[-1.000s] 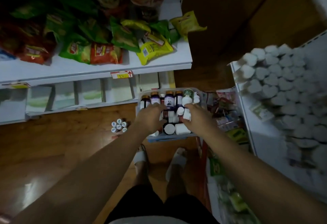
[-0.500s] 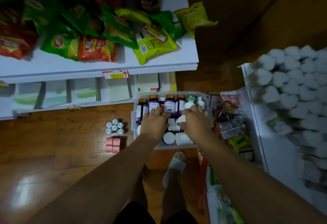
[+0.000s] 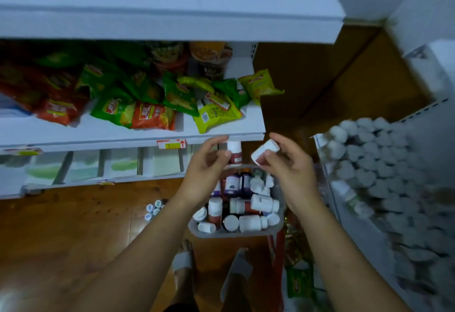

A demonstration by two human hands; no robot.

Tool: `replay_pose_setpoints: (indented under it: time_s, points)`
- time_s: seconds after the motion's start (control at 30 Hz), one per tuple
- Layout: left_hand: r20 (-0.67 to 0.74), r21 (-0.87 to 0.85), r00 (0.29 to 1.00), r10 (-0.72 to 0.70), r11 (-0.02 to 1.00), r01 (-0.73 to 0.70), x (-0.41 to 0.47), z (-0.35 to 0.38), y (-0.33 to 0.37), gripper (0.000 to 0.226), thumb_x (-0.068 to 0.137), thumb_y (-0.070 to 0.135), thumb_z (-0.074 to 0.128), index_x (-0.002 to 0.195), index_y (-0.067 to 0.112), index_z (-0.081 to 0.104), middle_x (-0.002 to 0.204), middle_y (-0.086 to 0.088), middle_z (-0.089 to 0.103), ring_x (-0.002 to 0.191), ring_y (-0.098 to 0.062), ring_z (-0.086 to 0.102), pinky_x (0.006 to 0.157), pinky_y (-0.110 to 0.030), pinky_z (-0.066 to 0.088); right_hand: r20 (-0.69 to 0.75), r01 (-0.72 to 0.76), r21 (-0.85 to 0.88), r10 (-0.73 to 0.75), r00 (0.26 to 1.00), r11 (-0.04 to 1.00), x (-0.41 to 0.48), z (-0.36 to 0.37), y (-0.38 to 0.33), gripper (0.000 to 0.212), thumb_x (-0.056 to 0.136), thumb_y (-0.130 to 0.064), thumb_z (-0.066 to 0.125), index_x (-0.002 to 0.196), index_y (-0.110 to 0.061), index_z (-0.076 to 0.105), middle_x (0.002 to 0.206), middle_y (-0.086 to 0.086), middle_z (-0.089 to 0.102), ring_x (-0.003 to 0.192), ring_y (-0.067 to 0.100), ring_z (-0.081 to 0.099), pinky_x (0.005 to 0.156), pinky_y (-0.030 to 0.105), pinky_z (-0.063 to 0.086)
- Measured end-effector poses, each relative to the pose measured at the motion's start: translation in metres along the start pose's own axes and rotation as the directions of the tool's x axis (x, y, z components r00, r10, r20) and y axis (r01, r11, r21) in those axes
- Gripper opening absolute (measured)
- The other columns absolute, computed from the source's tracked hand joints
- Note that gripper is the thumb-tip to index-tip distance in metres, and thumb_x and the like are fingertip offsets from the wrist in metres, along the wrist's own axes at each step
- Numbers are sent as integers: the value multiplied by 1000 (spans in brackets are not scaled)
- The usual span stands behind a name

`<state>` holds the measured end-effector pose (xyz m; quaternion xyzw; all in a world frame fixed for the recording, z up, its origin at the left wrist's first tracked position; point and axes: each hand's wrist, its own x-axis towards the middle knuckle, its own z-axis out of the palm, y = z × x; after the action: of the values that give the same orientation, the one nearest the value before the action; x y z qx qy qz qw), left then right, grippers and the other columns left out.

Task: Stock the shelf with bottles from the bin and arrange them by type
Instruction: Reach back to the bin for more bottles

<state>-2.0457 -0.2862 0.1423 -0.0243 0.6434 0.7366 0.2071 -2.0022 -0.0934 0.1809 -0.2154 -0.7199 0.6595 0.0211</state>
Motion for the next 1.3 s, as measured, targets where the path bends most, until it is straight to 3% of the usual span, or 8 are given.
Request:
replay_pose_setpoints:
  time_s: [0.2, 0.47, 0.6, 0.83, 0.97, 1.03, 1.13, 1.3]
  points:
    - [173, -284, 968, 182, 950, -128, -28, 15, 151, 37, 110, 10, 51, 142, 24, 63, 124, -23, 69, 114, -31, 68, 96, -39, 58, -50, 195, 296, -188, 981, 935, -24, 10, -139, 30, 100, -7, 65, 128, -15, 68, 98, 3, 74, 95, 20, 74, 81, 35, 62]
    - [215, -388, 923, 318, 895, -218, -72, 8, 259, 42, 104, 3, 54, 141, 19, 65, 119, -21, 72, 110, -31, 71, 94, -34, 58, 88, 297, 365, -350, 933, 883, -52, 17, -239, 51, 85, -11, 74, 134, -23, 66, 117, 9, 76, 111, 25, 73, 93, 38, 59]
    - [186, -251, 897, 401, 902, -351, -75, -1, 280, 45, 105, 0, 55, 142, 22, 64, 120, -20, 73, 114, -32, 72, 96, -33, 57, 80, 385, 285, -421, 903, 878, -49, 23, -253, 53, 91, 0, 72, 138, -24, 63, 119, 8, 76, 111, 25, 73, 93, 39, 59]
    - [76, 250, 823, 563, 788, -562, -21, -12, 302, 37, 104, 7, 61, 136, 25, 62, 118, -2, 75, 106, -14, 76, 95, -33, 61, -4, 454, -38, -455, 891, 890, 11, 52, -262, 48, 86, -16, 84, 129, -28, 67, 113, -12, 75, 100, 5, 73, 90, 39, 62]
    - [30, 454, 793, 609, 698, -553, 38, -24, 303, 35, 102, 9, 65, 131, 27, 62, 114, 11, 74, 100, 0, 74, 91, -20, 58, 1, 471, -170, -478, 879, 866, 57, 70, -272, 38, 86, -19, 85, 113, -35, 66, 103, -26, 67, 89, -6, 68, 76, 16, 54]
    - [15, 530, 800, 600, 674, -515, 65, -29, 304, 36, 101, 11, 66, 129, 31, 60, 113, 13, 75, 99, 1, 73, 89, -16, 56, -3, 465, -230, -478, 878, 855, 84, 77, -275, 40, 86, -21, 85, 121, -30, 67, 105, -19, 68, 92, 0, 66, 74, 11, 48]
    - [-4, 608, 827, 563, 658, -444, 100, -30, 308, 37, 101, 17, 68, 131, 35, 56, 115, 9, 75, 95, -1, 73, 89, -23, 57, -13, 429, -273, -449, 893, 861, 124, 86, -280, 44, 87, -16, 84, 127, -21, 67, 111, -8, 68, 93, 9, 67, 79, 17, 50]
    - [1, 604, 854, 521, 680, -415, 151, -25, 318, 38, 97, 15, 72, 132, 25, 60, 108, 9, 76, 86, 3, 74, 87, -23, 58, -16, 403, -288, -425, 905, 869, 179, 100, -288, 32, 85, -4, 77, 113, -16, 67, 104, -1, 70, 90, 17, 71, 88, 34, 59]
